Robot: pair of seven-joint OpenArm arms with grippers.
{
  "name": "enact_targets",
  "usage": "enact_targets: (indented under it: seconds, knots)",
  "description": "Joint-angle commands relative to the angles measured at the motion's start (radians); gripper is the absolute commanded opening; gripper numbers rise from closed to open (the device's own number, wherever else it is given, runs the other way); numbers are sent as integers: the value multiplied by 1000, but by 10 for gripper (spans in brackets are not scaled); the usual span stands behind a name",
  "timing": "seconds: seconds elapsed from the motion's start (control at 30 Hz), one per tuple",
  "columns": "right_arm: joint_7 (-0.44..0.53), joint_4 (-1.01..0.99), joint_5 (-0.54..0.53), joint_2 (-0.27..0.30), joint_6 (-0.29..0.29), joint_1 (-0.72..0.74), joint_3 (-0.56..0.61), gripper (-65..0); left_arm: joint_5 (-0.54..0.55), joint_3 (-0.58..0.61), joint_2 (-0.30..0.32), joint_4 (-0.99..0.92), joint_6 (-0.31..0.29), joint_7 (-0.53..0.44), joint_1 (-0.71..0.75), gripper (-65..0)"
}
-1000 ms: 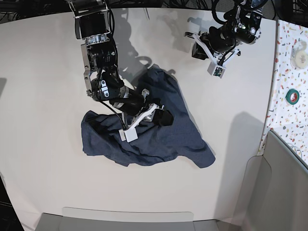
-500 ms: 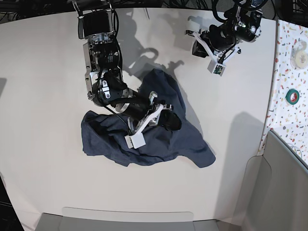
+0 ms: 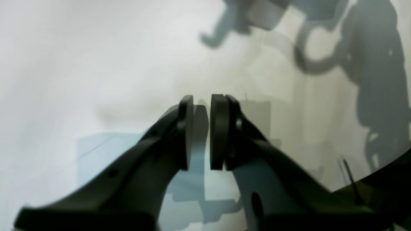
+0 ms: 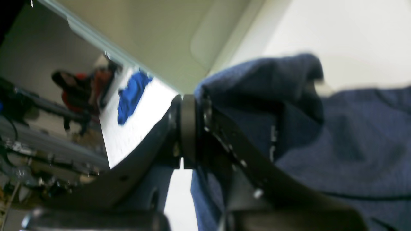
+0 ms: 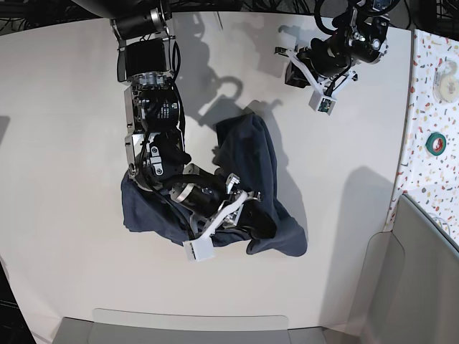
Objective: Layout the t-shirt on the table in an organized manner, then fold the t-shirt properly
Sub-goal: 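Drag the held shirt fold with the right gripper across the shirt, then lower the left gripper onto the shirt beside the right gripper and grasp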
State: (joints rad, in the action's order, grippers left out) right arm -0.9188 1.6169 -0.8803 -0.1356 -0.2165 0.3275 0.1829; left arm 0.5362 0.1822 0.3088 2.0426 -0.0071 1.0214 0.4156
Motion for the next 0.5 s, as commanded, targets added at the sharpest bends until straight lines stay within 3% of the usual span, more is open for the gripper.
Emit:
enact_targets:
  seconds: [0.0,0.47]
  knots:
    - [23,7,-24,-21,-13,40,4,-650,11,-3,-3,26,-3,-13,-2,-551]
    - [25,-123,-24,-21,-13,236,5,-650,12,23,-32,30,-3,0,-154,-545]
